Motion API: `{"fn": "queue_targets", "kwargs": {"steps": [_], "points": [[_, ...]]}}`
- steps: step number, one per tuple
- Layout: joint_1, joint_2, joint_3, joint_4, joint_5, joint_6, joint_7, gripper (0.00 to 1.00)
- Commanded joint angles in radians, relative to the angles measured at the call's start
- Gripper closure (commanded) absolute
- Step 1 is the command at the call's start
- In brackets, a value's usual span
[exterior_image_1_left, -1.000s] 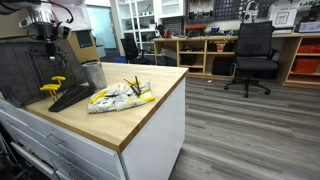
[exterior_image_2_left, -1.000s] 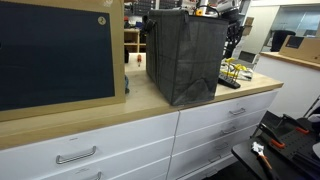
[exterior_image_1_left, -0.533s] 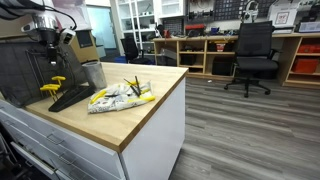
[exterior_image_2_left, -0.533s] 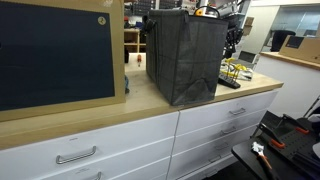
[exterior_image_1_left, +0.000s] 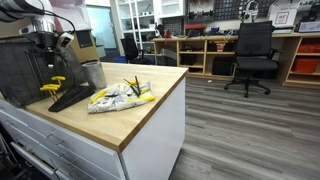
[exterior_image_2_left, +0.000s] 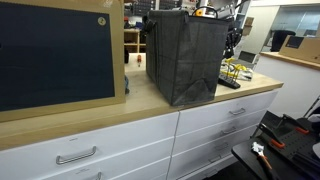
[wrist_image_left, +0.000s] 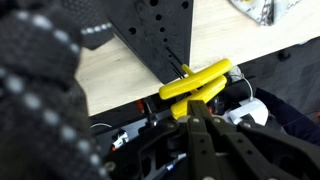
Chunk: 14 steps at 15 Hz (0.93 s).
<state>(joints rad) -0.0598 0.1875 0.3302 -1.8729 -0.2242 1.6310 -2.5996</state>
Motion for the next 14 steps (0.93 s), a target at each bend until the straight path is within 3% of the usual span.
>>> {"fn": "queue_targets", "kwargs": {"steps": [1, 7, 14], "points": [[-0.093, 0.006, 0.086, -0.016, -0.012, 0.004, 0.000, 1.00], [-0.248, 0.008, 0.209, -0.032, -0.042, 0.002, 0.000, 1.00], [-0.343, 0.032, 0.288, -0.032, -0.065, 0.006, 0.000, 1.00]]}}
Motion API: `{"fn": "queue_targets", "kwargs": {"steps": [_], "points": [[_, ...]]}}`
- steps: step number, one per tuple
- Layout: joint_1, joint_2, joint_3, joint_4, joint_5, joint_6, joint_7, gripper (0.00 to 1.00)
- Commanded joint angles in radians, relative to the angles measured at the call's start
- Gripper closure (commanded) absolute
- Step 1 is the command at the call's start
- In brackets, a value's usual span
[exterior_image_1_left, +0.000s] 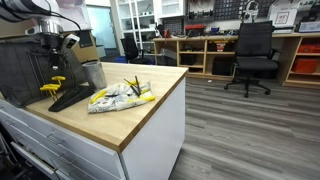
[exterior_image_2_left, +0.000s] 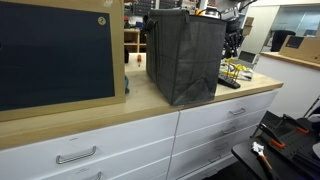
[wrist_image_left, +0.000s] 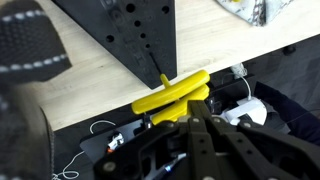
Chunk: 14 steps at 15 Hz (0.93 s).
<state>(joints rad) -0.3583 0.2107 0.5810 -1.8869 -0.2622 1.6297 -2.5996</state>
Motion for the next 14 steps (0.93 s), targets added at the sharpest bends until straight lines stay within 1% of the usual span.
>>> {"fn": "queue_targets", "kwargs": {"steps": [1, 6, 8, 9, 10, 11, 12, 14], "points": [[-0.053, 0.012, 0.046, -0.017, -0.029, 0.008, 0.000, 1.00], [-0.075, 0.024, 0.071, -0.018, -0.032, 0.014, 0.000, 1.00], [-0.059, 0.016, 0.044, -0.022, -0.020, 0.026, 0.005, 1.00], [-0.056, 0.020, 0.043, -0.019, -0.018, 0.033, 0.021, 1.00], [0.100, 0.002, -0.126, -0.016, 0.018, 0.043, 0.002, 1.00], [0.129, 0.006, -0.157, -0.013, 0.019, 0.050, 0.015, 1.00], [0.182, 0.012, -0.216, -0.007, 0.024, 0.056, 0.023, 1.00], [0.255, 0.024, -0.296, 0.005, 0.023, 0.061, 0.038, 1.00]]}}
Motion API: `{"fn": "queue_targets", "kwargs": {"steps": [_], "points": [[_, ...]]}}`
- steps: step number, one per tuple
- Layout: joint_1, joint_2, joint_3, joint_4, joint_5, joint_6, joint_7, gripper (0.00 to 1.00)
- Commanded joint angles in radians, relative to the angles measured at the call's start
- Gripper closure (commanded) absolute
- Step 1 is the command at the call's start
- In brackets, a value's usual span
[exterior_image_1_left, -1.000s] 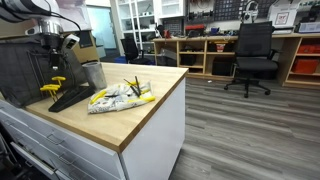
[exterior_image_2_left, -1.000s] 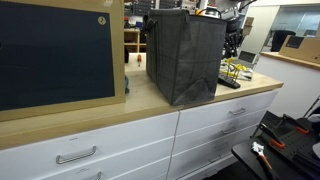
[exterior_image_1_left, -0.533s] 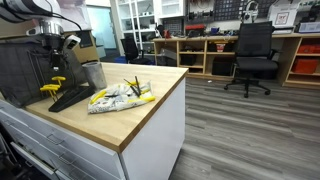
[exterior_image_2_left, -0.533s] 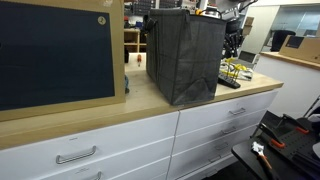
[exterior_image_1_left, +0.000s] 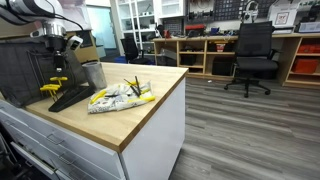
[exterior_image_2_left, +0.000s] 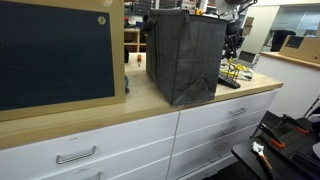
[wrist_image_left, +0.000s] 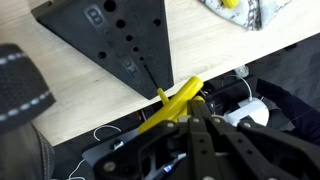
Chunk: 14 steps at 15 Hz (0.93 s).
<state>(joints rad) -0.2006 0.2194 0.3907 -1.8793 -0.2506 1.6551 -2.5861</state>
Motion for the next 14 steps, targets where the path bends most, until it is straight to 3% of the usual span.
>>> {"fn": "queue_targets", "kwargs": {"steps": [1, 7, 14], "points": [[0.125, 0.020, -0.134, -0.002, 0.012, 0.042, 0.025, 1.00], [0.204, 0.011, -0.209, 0.012, 0.062, 0.043, 0.019, 1.00], [0.213, -0.052, -0.247, 0.062, 0.165, 0.026, 0.149, 1.00]]}}
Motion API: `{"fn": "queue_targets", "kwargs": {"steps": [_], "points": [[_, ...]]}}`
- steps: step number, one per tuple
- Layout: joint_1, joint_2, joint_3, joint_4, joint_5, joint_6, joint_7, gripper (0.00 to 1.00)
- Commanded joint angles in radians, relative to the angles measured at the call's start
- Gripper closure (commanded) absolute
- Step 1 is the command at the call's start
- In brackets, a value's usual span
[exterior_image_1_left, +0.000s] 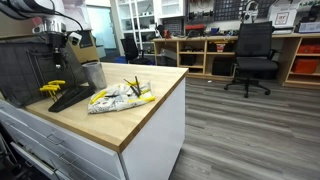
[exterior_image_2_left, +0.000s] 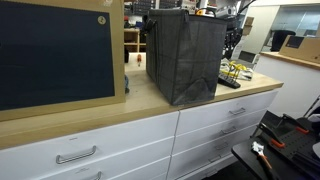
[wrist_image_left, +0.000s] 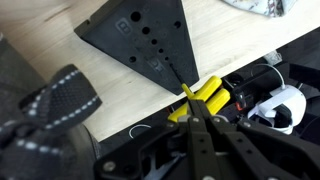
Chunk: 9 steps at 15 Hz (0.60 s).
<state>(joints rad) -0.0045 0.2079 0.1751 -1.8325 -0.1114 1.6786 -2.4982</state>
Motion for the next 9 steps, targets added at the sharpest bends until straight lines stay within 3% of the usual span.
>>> {"fn": "queue_targets", "kwargs": {"steps": [1, 9], "points": [[0.017, -0.053, -0.038, 0.025, 0.025, -0.004, 0.090, 1.00], [0.015, -0.141, -0.089, 0.100, 0.005, -0.033, 0.354, 1.00]]}}
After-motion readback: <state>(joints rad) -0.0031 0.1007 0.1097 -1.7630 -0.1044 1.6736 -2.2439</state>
